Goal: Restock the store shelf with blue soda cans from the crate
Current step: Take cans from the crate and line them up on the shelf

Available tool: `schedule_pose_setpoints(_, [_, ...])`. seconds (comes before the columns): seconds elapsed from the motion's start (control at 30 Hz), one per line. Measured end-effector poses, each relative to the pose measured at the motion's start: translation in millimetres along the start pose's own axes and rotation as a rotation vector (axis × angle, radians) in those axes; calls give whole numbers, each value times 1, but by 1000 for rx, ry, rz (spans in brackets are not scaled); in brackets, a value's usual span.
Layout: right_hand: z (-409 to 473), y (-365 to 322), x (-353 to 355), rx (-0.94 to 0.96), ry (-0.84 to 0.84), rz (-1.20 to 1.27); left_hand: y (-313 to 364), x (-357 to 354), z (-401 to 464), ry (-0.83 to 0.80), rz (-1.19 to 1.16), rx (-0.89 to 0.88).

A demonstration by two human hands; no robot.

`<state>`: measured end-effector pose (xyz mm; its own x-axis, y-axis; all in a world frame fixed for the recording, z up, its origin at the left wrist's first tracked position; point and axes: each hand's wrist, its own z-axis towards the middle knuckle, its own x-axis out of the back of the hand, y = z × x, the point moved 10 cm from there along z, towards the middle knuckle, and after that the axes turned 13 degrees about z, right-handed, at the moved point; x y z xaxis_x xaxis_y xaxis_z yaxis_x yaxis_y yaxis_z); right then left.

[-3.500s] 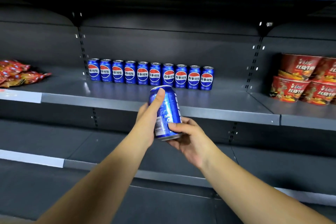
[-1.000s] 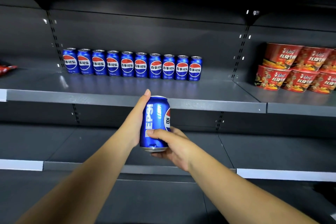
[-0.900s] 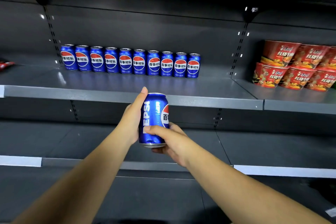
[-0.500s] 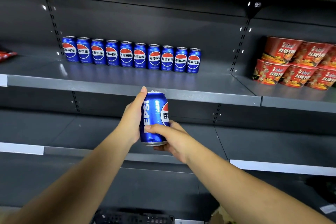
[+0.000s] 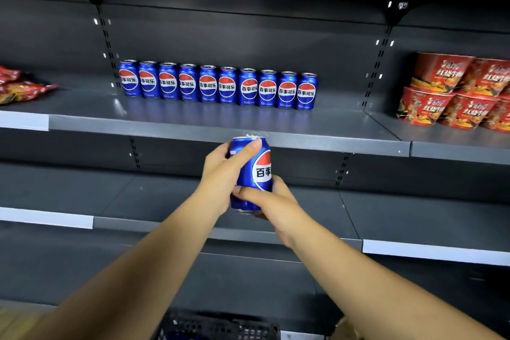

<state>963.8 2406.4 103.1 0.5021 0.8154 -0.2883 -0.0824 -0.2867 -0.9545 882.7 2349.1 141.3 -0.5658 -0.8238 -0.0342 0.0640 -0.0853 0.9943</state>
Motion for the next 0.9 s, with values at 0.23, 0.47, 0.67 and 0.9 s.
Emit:
schedule_pose_setpoints(0.23, [-9, -3, -6, -119, -156, 56, 9, 1, 3, -51, -182, 53])
schedule_pose_setpoints(0.47, [-19, 2, -22, -152, -229, 147, 8, 1, -4, -113, -237, 56])
schedule_pose_setpoints(0.67, [-16, 5, -20, -87, -114, 7, -3, 6, -11, -139, -264, 102])
schedule_pose_setpoints(0.9, [-4, 4, -24, -17, -88, 26, -4, 19, -7, -96, -179, 124])
